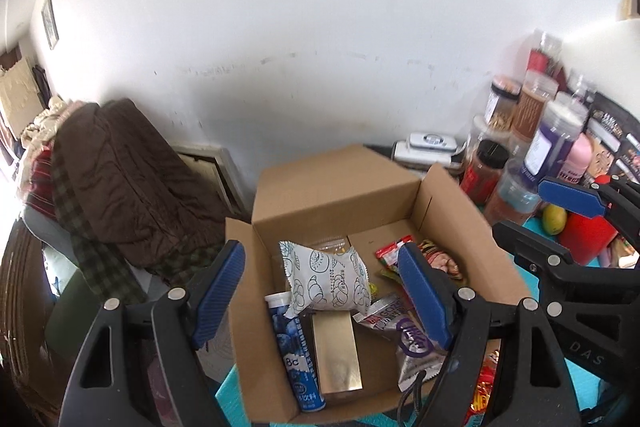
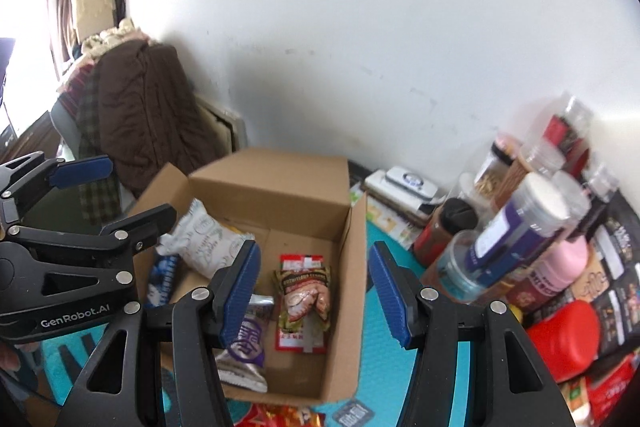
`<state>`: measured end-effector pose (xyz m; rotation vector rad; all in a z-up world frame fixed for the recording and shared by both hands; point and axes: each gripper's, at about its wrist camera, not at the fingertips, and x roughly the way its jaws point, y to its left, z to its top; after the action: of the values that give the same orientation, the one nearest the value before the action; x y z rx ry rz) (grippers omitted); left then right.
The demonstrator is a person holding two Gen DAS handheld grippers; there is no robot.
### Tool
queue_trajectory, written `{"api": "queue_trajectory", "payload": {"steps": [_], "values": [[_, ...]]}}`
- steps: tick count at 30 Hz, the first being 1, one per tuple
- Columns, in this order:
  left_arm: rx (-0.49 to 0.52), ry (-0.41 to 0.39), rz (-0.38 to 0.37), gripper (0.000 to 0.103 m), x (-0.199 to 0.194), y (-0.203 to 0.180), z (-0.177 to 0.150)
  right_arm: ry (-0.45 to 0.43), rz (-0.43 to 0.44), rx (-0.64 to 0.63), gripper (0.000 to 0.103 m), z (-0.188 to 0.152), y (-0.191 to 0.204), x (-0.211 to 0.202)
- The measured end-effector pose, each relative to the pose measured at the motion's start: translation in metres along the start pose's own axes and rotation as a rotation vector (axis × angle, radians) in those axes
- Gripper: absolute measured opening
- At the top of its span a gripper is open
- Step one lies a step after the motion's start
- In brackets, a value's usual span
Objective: Organize snacks
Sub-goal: 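Lower the pastry bag into the box with the left tool while the right tool releases the lollipop inside, then withdraw both tools from the box back toward the red snack bags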
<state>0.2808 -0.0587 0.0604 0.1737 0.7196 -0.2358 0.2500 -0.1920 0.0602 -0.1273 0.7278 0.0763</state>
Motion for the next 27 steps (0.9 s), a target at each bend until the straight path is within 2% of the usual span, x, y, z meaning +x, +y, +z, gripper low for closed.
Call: {"api": "queue_trajectory", "payload": {"steps": [13,15,21,23,27], "values": [[0.01,-0.149,-0.03,0.079,-0.103,-0.011,-0.012,-0.167,-0.011,0.009,0.057,-0.014,0.006,-0.099],[0.012,-0.165,-0.05,0.079,-0.117,-0.014,-0.016,-0.19,-0.014,0.013,0.061,-0.019,0.006,-0.114],[0.03,-0.194,-0.09,0.079,-0.148,-0.025,-0.034,-0.226,-0.026,0.03,0.063,-0.04,0.004,-0.148],[0.037,-0.195,-0.106,0.079,-0.154,-0.027,-0.04,-0.235,-0.031,0.034,0.068,-0.048,0.003,-0.157],[0.056,-0.195,-0.135,0.079,-0.162,-0.036,-0.051,-0.246,-0.038,0.047,0.071,-0.063,0.001,-0.174]]}}
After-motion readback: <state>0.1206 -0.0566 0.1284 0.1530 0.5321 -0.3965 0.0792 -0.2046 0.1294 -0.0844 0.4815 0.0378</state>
